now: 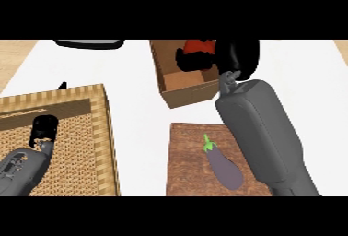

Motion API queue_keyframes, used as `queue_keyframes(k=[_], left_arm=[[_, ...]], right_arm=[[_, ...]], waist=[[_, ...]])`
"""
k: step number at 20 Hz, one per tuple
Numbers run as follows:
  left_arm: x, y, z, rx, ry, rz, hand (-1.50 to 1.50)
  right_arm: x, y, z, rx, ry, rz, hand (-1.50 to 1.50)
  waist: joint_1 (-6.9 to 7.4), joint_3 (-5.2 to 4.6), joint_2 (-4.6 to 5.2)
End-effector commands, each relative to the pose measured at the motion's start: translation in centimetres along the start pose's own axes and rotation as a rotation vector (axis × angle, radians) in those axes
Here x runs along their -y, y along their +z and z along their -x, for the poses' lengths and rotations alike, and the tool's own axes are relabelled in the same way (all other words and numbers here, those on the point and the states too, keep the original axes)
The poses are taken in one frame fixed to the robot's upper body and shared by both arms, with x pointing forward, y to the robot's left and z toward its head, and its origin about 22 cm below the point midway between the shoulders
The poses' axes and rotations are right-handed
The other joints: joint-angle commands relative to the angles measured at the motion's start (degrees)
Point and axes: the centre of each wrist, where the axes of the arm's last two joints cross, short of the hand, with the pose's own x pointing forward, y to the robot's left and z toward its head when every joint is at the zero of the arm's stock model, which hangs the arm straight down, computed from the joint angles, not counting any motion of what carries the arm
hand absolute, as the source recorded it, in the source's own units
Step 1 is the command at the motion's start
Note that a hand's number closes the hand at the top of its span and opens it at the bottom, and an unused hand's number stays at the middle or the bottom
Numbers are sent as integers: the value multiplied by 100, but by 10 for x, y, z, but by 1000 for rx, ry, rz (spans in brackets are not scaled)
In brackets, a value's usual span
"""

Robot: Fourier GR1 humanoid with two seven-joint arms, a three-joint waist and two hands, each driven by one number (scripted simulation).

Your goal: Pick the bell pepper from the cutting board and place it in the cardboard box

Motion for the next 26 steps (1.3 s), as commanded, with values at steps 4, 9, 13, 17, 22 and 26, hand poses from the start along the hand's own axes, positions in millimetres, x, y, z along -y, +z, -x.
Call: queue_keyframes(k=[4, 9, 13, 17, 22, 26], left_arm=[[-20, 2, -4, 215, -152, -5, 0], [-19, 2, -8, 223, -160, 11, 0], [-19, -1, -18, 225, -142, 17, 0], [-12, 3, -29, 247, -152, 14, 0], [-25, -3, -18, 228, -146, 2, 0], [-21, 1, -18, 215, -150, -6, 0]], right_arm=[[-21, -43, 2, -51, 15, -47, 150], [-58, -46, 28, -197, 3, -16, 150], [-64, -59, 35, -265, -63, -77, -150], [-70, -62, 36, -227, -109, -60, -150], [-74, -63, 41, -116, -185, 72, -150], [-58, -71, 27, -83, -306, 179, -150]], waist=[[68, 8, 64], [161, 11, 78], [192, 15, 107], [278, 25, 92], [152, 16, 91], [71, 21, 39]])
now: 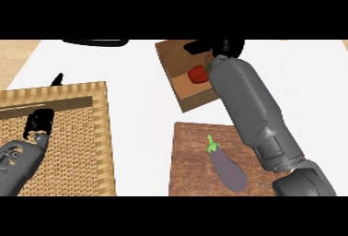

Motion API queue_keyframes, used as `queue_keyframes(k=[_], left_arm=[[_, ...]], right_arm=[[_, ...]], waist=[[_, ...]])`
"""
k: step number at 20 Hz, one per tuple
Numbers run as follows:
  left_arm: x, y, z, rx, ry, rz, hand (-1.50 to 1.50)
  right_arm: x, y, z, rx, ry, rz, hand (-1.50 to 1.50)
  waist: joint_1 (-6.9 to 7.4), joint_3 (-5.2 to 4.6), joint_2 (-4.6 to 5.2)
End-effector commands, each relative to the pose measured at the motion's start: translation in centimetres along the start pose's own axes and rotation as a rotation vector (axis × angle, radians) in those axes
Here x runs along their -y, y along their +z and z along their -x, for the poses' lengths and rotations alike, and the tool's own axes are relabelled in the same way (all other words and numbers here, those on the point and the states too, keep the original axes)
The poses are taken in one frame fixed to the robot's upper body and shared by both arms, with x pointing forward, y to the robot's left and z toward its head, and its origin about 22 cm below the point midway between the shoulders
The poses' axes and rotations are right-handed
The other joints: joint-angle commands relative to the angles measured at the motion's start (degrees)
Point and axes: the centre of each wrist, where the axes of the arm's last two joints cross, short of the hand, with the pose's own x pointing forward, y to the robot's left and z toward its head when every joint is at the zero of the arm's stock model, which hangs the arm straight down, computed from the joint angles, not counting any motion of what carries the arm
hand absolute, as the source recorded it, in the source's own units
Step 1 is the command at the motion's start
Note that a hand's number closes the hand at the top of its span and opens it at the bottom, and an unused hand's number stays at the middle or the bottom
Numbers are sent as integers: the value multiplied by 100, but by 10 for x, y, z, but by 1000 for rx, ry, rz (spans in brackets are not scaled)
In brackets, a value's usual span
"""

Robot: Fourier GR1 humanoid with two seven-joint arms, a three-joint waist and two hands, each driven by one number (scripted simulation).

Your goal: Pick the bell pepper from the cutting board and place it in the cardboard box

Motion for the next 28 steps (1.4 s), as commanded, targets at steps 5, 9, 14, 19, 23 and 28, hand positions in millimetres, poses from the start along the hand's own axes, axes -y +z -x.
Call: queue_keyframes(k=[5, 9, 14, 19, 23, 28], left_arm=[[-14, 18, 17, 148, -88, -12, 0], [-24, 10, 15, 122, -72, -38, 0], [-16, 27, 49, 109, -86, -67, 0], [-43, 26, 47, 93, -93, -85, 0], [-45, 26, 42, 65, -67, -84, 0], [-31, 36, 57, 64, -68, -83, 0]], right_arm=[[15, -11, 4, 42, -212, 161, -150], [29, -19, 9, 59, -312, 143, -150], [37, -16, 44, 7, -299, 159, -150], [82, -22, 93, 6, -276, 204, -150], [118, -13, 134, 2, -247, 143, -150], [144, 11, 150, 2, -197, 59, -150]], waist=[[-255, 0, -104], [-423, -1, -116], [-588, -9, -193], [-725, -9, -254], [-800, -6, -272], [-838, -17, -292]])
